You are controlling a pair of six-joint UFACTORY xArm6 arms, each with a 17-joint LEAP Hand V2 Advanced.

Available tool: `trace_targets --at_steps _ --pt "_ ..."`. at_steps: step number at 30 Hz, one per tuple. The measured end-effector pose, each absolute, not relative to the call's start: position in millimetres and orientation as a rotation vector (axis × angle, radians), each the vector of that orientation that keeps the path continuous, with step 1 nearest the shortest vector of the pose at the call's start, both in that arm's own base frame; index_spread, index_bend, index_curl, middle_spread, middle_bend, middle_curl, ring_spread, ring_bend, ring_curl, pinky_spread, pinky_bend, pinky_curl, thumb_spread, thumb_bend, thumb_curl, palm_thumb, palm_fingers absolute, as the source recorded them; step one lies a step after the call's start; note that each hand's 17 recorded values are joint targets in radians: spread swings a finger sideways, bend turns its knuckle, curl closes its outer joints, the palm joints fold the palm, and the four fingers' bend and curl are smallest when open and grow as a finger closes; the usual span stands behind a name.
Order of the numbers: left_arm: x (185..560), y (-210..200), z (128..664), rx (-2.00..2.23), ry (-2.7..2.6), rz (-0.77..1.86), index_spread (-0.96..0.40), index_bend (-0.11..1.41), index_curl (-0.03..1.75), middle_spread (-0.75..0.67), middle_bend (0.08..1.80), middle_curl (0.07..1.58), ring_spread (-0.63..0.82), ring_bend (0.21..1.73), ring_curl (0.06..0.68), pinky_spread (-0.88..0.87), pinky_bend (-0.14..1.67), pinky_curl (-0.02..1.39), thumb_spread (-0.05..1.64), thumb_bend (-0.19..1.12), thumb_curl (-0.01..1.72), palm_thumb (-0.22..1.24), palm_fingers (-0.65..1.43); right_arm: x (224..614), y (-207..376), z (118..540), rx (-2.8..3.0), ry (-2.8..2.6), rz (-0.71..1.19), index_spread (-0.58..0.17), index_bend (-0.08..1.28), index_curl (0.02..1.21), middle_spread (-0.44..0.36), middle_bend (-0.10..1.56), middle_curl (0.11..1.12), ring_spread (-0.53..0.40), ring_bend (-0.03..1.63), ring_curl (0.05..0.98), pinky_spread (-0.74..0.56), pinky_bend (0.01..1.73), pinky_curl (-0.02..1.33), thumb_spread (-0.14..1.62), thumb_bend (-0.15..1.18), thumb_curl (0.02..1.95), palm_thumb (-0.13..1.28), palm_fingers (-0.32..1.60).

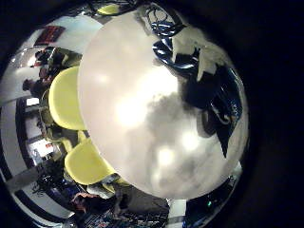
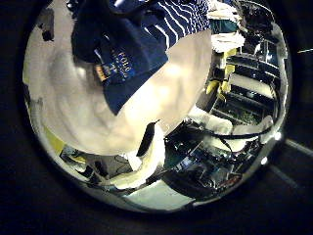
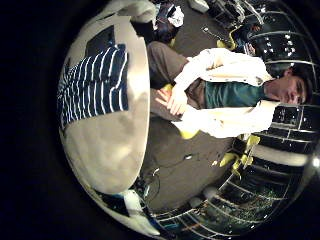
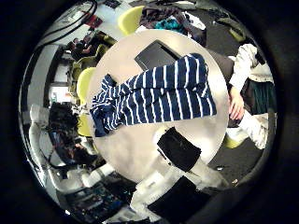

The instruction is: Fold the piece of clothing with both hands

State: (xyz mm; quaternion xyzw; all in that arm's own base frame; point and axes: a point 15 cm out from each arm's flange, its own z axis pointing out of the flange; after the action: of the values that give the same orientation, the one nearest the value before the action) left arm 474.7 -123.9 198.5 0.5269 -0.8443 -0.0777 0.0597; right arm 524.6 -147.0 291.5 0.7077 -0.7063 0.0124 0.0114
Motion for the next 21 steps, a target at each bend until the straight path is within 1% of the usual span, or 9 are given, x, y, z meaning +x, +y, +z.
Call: trace_targets --at_steps 5,10,11,14,21 --pt "467.2 -146.3 177.2 1.573 -2.546 -0.267 -0.11 0.19 0.52 0.12 0.18 0.45 0.10 0.80 0.274 0.14 0.52 0.40 1.14 -0.02 0.29 0.25 0.10 500.2 -155.5 283.5 2.200 -2.192 -0.001 -0.412 0.17 0.38 -0.151 0.32 0.40 0.002 0.69 0.347 0.43 0.56 0.50 1.27 -0.01 0.35 0.54 0.18" --pt "454.9 -134.9 166.1 1.592 -2.511 -0.319 -0.12 0.22 0.51 0.08 0.19 0.43 0.10 0.77 0.261 0.15 0.47 0.38 1.16 -0.02 0.28 0.25 0.15 484.9 -158.0 280.4 2.201 -2.181 -0.017 -0.408 0.16 0.36 -0.139 0.33 0.39 0.004 0.68 0.332 0.43 0.53 0.47 1.27 -0.01 0.35 0.54 0.20" --pt "453.2 -129.5 166.0 1.596 -2.511 -0.335 -0.12 0.22 0.51 0.07 0.19 0.42 0.11 0.77 0.259 0.15 0.46 0.38 1.16 -0.02 0.28 0.25 0.15 483.1 -159.3 278.8 2.202 -2.178 -0.023 -0.407 0.16 0.35 -0.137 0.33 0.39 0.004 0.68 0.329 0.43 0.52 0.46 1.27 -0.01 0.35 0.54 0.21" --pt "449.6 -96.5 170.3 1.646 -2.494 -0.391 -0.12 0.22 0.51 0.05 0.19 0.42 0.10 0.75 0.252 0.15 0.42 0.37 1.17 -0.02 0.28 0.26 0.19 480.0 -160.2 273.9 2.202 -2.168 -0.040 -0.404 0.17 0.34 -0.142 0.33 0.39 0.001 0.67 0.322 0.43 0.51 0.45 1.27 -0.01 0.35 0.54 0.22" --pt "422.9 -43.6 188.2 1.722 -2.463 -0.447 -0.12 0.20 0.50 0.04 0.18 0.40 0.09 0.72 0.242 0.15 0.39 0.36 1.18 -0.02 0.28 0.27 0.22 478.8 -156.9 247.3 2.204 -2.114 -0.113 -0.404 0.18 0.33 -0.142 0.35 0.39 -0.016 0.66 0.306 0.40 0.44 0.40 1.27 -0.01 0.35 0.56 0.24"
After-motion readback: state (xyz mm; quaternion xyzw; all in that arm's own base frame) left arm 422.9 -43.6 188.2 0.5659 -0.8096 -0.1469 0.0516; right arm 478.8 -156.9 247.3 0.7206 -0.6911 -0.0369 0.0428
